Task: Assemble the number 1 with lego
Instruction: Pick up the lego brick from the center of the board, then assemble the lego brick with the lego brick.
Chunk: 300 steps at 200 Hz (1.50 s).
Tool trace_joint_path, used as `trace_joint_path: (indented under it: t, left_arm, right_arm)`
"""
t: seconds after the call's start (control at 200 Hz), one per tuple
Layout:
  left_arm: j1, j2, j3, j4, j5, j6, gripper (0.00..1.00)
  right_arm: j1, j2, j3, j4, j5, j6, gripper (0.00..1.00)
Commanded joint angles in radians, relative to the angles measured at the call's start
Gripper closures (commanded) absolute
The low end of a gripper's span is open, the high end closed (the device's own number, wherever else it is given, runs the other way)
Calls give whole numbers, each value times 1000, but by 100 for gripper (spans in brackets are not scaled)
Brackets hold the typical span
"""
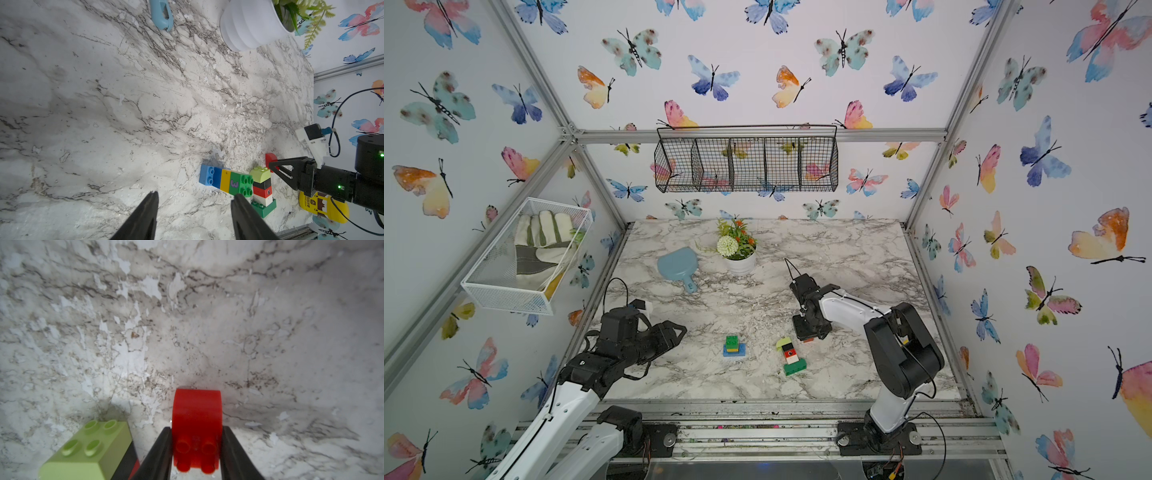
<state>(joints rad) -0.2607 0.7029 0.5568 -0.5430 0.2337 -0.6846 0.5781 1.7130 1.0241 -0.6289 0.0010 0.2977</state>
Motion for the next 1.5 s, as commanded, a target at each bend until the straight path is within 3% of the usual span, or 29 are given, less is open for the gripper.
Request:
trace_joint_path:
  t: [0.0,0.25,0.496,0.691,0.831,1.106,1.497]
  left_arm:
    - [7,-3,-1,-9,9,3,39]
    - [8,-11,0,-15,-2,4,39]
    - [12,-16,-25,11,3,-25,39]
    - [33,-35,-58,34,26,-60,39]
    - [58,-64,-69,18,32,-61,39]
    - [76,-103,-77,-6,27,-64,39]
    - [78,-100,-83,-8,28,-75,39]
  right_arm:
    - [7,19,25,-41,18,-2,67]
    - [6,-51,80,-61,49,-78,75]
    - [23,-110,295,-117,-142,-352,75]
    - [150,-41,489,-222,-260,-593,77]
    - [253,35,612,-301,-279,-711,77]
    - [373,162,766,-392,-275,-757,79]
    - [484,263,807,-461,-149,-786,76]
